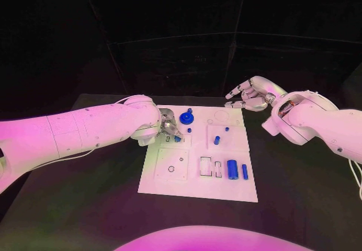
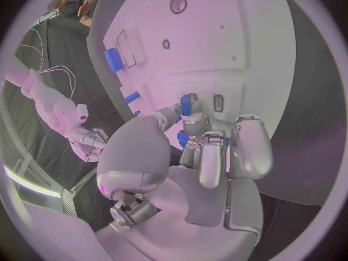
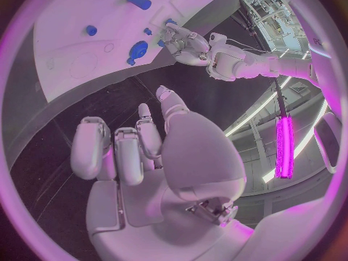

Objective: Assemble the parts on the task board

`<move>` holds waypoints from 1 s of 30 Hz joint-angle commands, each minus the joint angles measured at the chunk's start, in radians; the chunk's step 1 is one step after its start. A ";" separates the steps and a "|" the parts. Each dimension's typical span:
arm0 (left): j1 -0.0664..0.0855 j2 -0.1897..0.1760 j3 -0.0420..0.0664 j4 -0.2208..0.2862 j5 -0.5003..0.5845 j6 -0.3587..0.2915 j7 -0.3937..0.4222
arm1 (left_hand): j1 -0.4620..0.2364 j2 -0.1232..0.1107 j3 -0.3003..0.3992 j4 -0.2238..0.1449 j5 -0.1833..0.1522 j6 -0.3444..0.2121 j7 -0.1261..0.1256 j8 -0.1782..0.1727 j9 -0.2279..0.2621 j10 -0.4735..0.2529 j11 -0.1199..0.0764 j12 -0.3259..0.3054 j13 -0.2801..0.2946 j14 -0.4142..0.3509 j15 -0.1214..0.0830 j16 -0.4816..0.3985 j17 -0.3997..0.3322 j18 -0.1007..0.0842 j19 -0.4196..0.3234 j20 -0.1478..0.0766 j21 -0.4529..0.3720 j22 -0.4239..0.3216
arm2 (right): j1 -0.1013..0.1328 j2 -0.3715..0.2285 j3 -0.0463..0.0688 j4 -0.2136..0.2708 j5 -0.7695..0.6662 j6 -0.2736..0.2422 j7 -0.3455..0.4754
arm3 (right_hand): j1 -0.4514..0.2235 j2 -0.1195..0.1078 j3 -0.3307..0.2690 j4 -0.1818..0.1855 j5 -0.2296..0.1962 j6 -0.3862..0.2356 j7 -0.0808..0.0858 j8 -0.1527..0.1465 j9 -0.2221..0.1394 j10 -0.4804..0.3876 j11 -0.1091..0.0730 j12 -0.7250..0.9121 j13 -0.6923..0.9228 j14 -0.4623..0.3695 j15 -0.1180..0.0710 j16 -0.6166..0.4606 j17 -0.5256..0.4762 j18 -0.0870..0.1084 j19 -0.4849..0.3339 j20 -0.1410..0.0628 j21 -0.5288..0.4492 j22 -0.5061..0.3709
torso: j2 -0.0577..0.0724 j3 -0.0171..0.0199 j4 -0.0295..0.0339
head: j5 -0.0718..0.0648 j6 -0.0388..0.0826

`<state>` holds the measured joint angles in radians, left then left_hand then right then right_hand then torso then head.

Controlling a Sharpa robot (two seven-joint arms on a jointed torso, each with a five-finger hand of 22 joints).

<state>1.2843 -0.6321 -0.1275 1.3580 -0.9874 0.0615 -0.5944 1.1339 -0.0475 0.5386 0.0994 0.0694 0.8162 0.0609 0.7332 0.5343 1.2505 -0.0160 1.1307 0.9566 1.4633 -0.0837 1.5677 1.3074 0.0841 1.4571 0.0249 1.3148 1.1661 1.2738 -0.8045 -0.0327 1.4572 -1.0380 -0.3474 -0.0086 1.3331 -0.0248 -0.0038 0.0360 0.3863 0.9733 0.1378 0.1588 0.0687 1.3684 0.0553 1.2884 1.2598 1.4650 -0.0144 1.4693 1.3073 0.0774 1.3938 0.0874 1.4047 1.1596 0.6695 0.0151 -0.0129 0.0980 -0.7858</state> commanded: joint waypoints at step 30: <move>-0.003 -0.017 -0.002 0.011 -0.039 0.000 -0.016 | -0.010 0.002 0.191 -0.165 0.003 0.000 -0.006 0.018 0.008 0.015 -0.005 0.003 0.004 0.107 0.000 0.003 0.263 -0.007 0.007 -0.001 0.001 0.008 | 0.002 0.005 0.001 -0.004 -0.003 0.013 0.004 | 0.002 0.006 -0.003 0.000 0.004 0.000 0.002 -0.005 -0.002 0.001 -0.003 -0.004 -0.002 0.064 -0.008 -0.004 0.065 0.003 -0.005 -0.001 -0.007 -0.001 | -0.001 0.0010 -0.0005 | 0.005 -0.007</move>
<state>1.2807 -0.6486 -0.1285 1.3690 -1.0107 0.0552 -0.6020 1.1303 -0.0510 0.5564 0.1034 0.0697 0.8148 0.0628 0.7476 0.5422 1.2582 -0.0237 1.1307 0.9589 1.4634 -0.0837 1.5677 1.3074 0.0841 1.4571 0.0249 1.3148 1.1733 1.2737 -0.8004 -0.0327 1.4536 -1.0382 -0.3424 -0.0085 1.3331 -0.0248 -0.0038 0.0360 0.3863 0.9733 0.1378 0.1588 0.0679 1.3684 0.0553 1.2884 1.2591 1.4650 -0.0144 1.4693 1.3073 0.0773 1.3938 0.0874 1.4009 1.1598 0.6693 0.0157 -0.0130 0.1023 -0.7917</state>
